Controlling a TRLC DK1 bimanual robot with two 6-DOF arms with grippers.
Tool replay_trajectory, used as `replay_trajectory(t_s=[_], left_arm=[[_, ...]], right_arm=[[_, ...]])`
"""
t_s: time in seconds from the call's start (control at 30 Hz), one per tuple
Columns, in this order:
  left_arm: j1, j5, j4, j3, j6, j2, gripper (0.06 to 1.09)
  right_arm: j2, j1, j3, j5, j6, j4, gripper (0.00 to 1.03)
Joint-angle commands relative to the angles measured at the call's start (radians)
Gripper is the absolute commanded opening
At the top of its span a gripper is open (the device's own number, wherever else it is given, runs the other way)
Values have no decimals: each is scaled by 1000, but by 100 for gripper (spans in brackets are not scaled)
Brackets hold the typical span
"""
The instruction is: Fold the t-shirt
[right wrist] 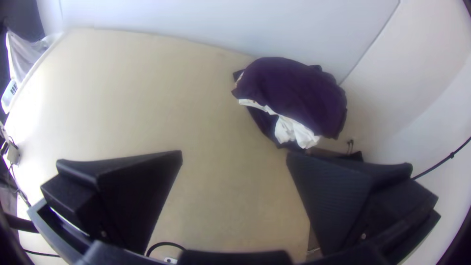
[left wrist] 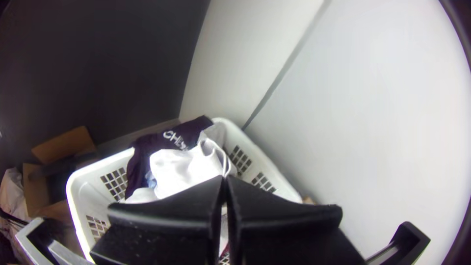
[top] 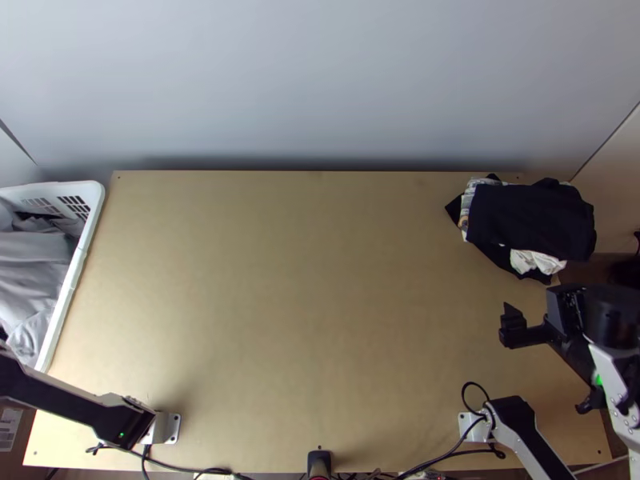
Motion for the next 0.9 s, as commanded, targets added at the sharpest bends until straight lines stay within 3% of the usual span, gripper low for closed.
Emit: replay_trajectory(t_s=[0.0, 0.47, 0.7, 0.87], left_arm=[[-10, 164, -26, 0, -20, -266, 10], [-303, 175, -17, 0, -105, -648, 10], [-745, 175, -69, -8, -117, -714, 9], [-1058, 175, -76, -14, -241, -713, 9]], right_arm=[[-38, 45, 41, -7, -1, -3, 99], [-98, 51, 63, -29, 14, -6, 99], [-105, 49, 75, -35, 17, -8, 99], [-104, 40, 89, -47, 23, -14, 99]])
